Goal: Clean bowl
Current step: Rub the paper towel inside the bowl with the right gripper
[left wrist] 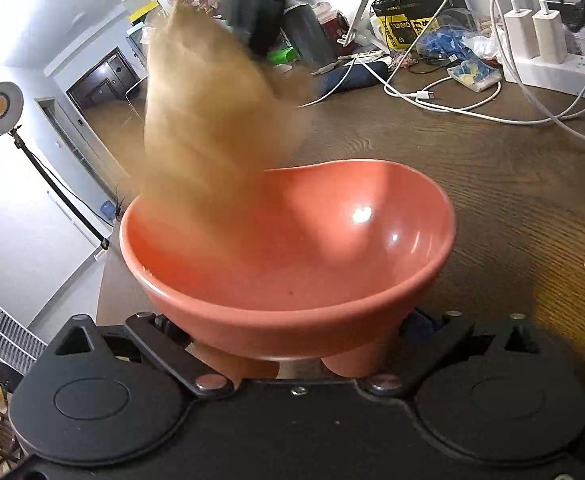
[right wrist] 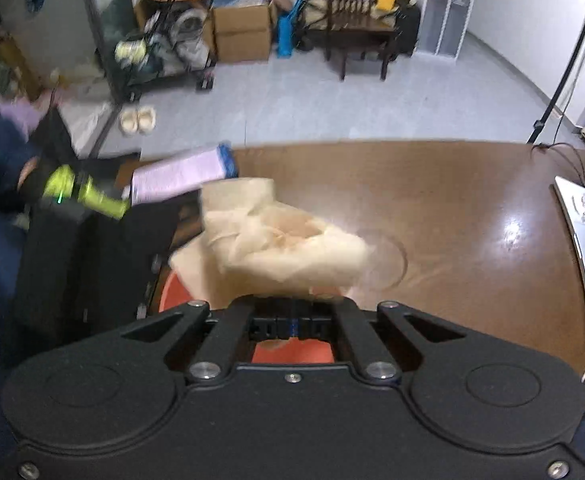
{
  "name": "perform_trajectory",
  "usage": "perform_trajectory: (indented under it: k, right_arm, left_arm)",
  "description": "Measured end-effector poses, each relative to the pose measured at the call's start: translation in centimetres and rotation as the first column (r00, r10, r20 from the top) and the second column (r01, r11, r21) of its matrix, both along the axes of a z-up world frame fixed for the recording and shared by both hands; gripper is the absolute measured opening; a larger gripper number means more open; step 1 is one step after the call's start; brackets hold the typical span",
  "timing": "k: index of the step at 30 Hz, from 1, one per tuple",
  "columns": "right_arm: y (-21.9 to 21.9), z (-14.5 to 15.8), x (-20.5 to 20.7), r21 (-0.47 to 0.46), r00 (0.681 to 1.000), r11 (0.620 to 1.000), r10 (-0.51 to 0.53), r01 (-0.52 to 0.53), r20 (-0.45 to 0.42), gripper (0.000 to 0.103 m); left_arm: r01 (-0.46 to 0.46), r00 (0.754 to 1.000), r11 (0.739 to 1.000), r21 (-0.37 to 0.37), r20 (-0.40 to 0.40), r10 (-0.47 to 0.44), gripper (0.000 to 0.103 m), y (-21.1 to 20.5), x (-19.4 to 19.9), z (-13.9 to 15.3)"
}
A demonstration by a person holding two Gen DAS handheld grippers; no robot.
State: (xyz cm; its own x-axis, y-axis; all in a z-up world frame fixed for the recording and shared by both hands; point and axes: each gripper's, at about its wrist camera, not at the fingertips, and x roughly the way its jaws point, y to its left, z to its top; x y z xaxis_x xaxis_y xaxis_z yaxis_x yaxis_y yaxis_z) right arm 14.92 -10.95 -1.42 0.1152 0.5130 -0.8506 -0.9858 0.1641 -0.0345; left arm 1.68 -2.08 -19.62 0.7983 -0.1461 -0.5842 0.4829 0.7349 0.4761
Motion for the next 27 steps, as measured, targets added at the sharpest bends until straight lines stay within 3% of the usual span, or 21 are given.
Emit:
perform_trajectory:
  k: [4, 10, 16, 22, 27]
  right_arm:
    - [-0.7, -2.7, -2.1, -0.102, 0.999, 0.994, 0.048, -0.048, -0.004, 0.000]
    - [1.8, -2.0, -3.9, 0.014, 0.992, 0.998, 0.058, -0.057, -0.110, 0.000]
    - [4.1, -1.9, -2.0, 0.102, 0.996, 0.994, -0.018, 0.027, -0.088, 0.001]
    - [2.7, -4.5, 2.1, 0.017, 0.990, 0.991, -0.135, 0.135, -0.039, 0.000]
    - [0.1, -5.8, 2.1, -0.081, 0.993, 0.991, -0.109, 0.104, -0.053, 0.000]
  left_arm:
    - [0.010, 1.000, 1.000, 0.008, 0.006, -0.010, 0.098, -0.1, 0.0, 0.0]
    - [0.014, 1.000, 1.000, 0.012, 0.006, -0.015, 0.098, -0.1, 0.0, 0.0]
    - [-0.001, 1.000, 1.000, 0.009, 0.003, 0.001, 0.098, -0.1, 0.0, 0.0]
    - [0.000, 1.000, 1.000, 0.006, 0.004, 0.000, 0.098, 0.0, 0.0, 0.0]
    - [0.009, 1.000, 1.000, 0.006, -0.004, -0.009, 0.098, 0.1, 0.1, 0.2]
